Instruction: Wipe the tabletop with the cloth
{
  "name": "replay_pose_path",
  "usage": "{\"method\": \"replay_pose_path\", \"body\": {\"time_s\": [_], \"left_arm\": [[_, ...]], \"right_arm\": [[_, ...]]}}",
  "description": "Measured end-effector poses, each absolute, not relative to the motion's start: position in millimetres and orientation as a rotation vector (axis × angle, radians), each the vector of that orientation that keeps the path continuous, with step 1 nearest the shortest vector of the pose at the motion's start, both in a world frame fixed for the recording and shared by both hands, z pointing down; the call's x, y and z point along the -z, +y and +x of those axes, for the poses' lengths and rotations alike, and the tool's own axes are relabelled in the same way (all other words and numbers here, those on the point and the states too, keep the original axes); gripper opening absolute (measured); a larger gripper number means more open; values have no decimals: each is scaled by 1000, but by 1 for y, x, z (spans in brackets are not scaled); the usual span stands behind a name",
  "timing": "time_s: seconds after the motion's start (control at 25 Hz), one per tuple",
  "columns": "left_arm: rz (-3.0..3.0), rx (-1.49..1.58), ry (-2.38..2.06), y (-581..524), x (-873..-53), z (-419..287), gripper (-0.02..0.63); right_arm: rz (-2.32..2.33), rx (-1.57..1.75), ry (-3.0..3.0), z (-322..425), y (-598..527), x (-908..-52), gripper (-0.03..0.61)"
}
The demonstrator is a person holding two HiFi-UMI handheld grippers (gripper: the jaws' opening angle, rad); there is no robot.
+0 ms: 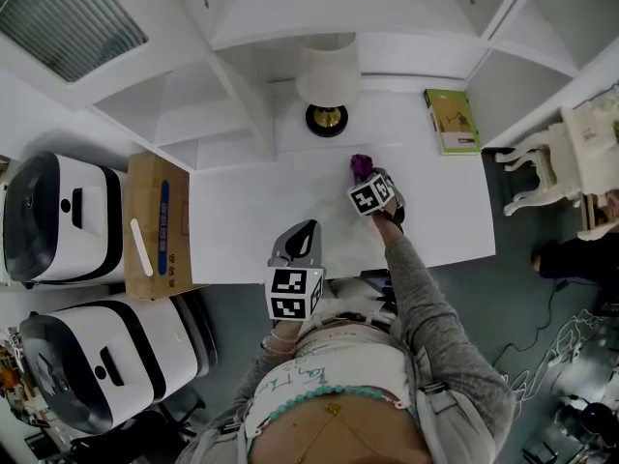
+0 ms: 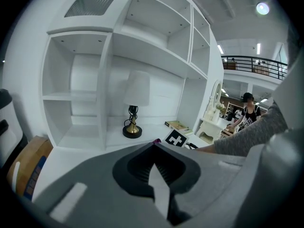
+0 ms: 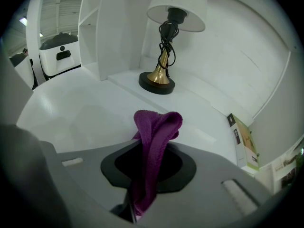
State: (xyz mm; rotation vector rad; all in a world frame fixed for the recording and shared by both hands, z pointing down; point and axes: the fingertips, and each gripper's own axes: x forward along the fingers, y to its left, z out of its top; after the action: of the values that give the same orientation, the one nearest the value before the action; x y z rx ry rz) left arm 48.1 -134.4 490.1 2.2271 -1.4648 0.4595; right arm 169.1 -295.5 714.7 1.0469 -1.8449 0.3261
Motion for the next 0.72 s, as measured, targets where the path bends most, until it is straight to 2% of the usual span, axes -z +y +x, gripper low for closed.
{"method": "replay_pose_path", "body": {"time_s": [0.72], "left_arm": [[2280, -491, -1398, -141, -499, 46, 5]], "right_arm": [[1074, -315, -1842, 168, -296, -715, 72]]}}
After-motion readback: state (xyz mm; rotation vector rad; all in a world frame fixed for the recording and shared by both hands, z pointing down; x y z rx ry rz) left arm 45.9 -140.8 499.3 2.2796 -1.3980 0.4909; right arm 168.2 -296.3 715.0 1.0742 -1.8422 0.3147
